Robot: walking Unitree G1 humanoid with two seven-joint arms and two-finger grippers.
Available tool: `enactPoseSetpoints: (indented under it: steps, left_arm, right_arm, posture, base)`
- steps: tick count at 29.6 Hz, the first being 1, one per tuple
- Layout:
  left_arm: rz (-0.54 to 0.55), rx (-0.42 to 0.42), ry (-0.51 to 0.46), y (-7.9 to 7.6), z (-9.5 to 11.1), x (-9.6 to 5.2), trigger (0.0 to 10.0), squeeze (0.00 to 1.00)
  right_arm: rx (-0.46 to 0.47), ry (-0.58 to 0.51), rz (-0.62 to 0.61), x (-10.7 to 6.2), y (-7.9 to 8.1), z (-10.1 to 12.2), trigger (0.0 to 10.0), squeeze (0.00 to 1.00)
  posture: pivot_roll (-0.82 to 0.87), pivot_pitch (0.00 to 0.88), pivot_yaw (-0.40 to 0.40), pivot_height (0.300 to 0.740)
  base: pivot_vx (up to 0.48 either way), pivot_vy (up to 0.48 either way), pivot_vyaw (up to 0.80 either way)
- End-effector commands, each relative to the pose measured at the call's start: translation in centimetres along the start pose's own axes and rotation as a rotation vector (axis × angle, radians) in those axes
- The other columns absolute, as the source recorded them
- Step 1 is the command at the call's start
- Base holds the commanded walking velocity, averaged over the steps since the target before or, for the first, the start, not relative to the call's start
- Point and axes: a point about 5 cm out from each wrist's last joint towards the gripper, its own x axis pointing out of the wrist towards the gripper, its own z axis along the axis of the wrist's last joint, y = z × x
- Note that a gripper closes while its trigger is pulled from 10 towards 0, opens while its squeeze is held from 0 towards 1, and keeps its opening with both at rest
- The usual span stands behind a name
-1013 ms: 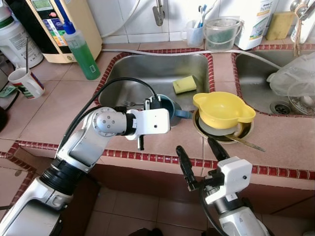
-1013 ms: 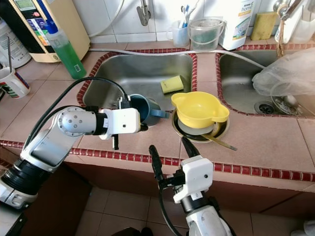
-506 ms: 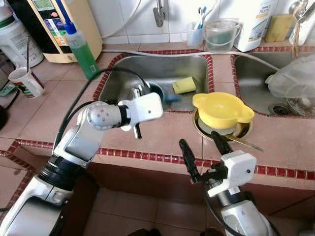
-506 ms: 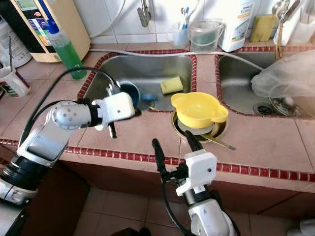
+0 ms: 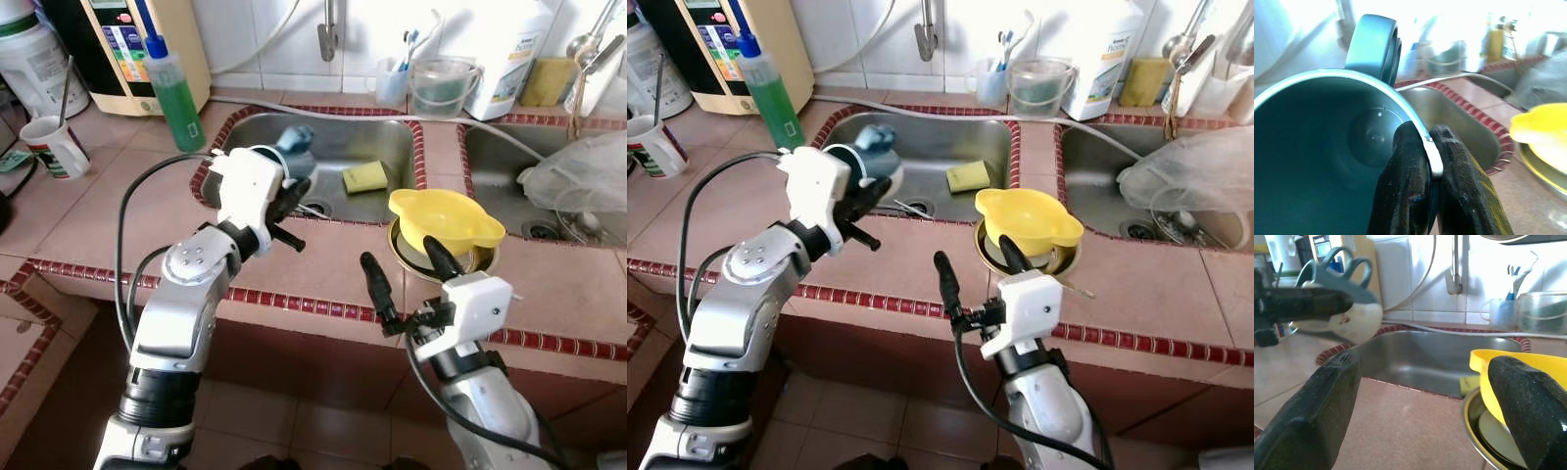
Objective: Kitchen organization
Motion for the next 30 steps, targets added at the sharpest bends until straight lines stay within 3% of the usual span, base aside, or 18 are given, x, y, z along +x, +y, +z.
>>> enactPoseSetpoints:
  steps: [1,4,5,7,30]
  left_arm:
    - [0.045,-0.02,-0.03,0.4,0.2,-0.7,10.0,0.0]
    - [0.048,-0.036,-0.046,-0.1,0.1,-0.9,10.0,0.0]
    - [0.052,-0.086,-0.059,-0.2,0.2,-0.9,10.0,0.0]
    - [0.08,-0.048,-0.07,0.0,0.4,-0.9,10.0,0.0]
    - [0.196,-0.003,-0.137,0.7,0.2,-1.6,10.0,0.0]
  right_arm:
    - [0.006,-0.014,-0.012,0.3,0.2,0.0,10.0,0.0]
    - [0.011,-0.02,-0.021,0.6,0.0,0.0,10.0,0.0]
    - [0.012,-0.024,-0.021,0.8,0.0,0.1,10.0,0.0]
    - [0.008,-0.031,-0.012,1.0,-0.1,0.2,10.0,0.0]
    - [-0.029,-0.06,-0.025,2.8,-1.3,0.1,10.0,0.0]
  posture:
    - [-0.02,0.076,0.09,0.711]
    - [-0.02,0.07,0.089,0.711]
    - [-0.02,0.069,0.086,0.711]
    - [-0.03,0.061,0.081,0.711]
    - [0.0,0.042,0.052,0.711]
  base:
    - [0.0,0.0,0.0]
    - [0.0,0.0,0.0]
    - [0.0,0.0,0.0]
    - [0.0,0.0,0.0]
    - [0.0,0.0,0.0]
